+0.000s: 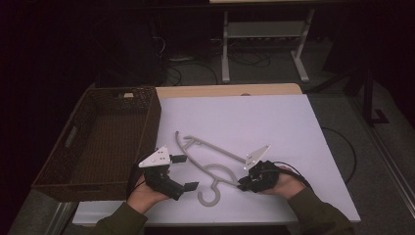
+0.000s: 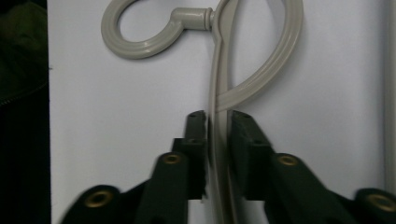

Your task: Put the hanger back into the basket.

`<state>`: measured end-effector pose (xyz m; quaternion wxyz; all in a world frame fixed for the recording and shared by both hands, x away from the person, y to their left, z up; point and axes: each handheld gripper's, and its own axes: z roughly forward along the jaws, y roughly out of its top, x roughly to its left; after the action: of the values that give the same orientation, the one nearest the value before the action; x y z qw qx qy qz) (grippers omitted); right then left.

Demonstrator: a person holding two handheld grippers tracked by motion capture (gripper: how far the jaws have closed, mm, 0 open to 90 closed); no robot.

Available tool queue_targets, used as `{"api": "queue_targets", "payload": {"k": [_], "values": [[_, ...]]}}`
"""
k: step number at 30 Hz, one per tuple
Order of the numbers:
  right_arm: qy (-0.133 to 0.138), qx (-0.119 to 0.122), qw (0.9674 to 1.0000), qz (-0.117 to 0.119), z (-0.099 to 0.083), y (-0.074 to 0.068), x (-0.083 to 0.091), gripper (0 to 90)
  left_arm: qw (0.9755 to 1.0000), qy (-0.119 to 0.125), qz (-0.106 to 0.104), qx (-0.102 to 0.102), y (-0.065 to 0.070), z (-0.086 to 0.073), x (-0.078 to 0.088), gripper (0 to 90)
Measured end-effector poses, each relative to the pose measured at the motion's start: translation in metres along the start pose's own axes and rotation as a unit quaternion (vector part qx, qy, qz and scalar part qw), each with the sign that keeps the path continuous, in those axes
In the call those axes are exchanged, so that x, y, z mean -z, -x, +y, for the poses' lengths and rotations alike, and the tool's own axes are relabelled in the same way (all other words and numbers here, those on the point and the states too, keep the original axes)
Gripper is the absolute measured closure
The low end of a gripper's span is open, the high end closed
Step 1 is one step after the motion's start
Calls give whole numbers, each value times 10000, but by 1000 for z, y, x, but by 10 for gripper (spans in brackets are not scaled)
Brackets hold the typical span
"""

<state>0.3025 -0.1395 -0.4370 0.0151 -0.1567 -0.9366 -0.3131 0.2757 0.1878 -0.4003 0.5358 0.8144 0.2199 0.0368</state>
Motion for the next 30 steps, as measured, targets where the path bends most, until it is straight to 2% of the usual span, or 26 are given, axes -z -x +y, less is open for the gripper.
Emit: {"api": "queue_targets", "payload": {"k": [1,4,7,8,11,13,15,16,18,20,22,24,28,30], "values": [[32,-6,10000,-36,0,0,2,676,10000,6,4,6,0,0,0,0],[251,-116,9996,-113,-2,3,12,680,10000,-10,3,2,0,0,0,0],[406,-249,9985,-284,-5,8,23,739,10000,-11,5,-2,0,0,0,0],[424,-374,9979,-328,-7,9,26,765,10000,-7,6,4,0,0,-1,0],[408,-759,9954,-427,-10,12,31,851,10000,-7,3,16,0,-1,-1,0],[340,-822,9947,-523,-12,15,32,891,10000,-10,5,11,0,-1,-1,0],[252,-892,9937,-627,-14,18,32,893,10000,-8,7,18,-1,-1,-1,0],[190,-821,9939,-705,-16,20,31,894,10000,-9,9,19,-1,-1,-1,0],[121,-952,9925,-757,-17,20,29,894,10000,-12,15,8,0,-1,-1,0],[20,-880,9919,-914,-19,23,28,895,10000,-7,18,5,0,-1,-1,0],[-13,-984,9903,-980,-19,23,28,895,10000,-10,18,-1,0,-1,-1,0],[23,-1023,9900,-968,-20,25,28,896,10000,-17,14,-11,0,-1,-1,0],[18,-1097,9871,-1165,-20,29,29,896,10000,-17,12,0,0,-1,-1,0],[29,-1138,9867,-1157,-21,33,30,896,10000,-24,13,12,0,-1,-2,0]]}}
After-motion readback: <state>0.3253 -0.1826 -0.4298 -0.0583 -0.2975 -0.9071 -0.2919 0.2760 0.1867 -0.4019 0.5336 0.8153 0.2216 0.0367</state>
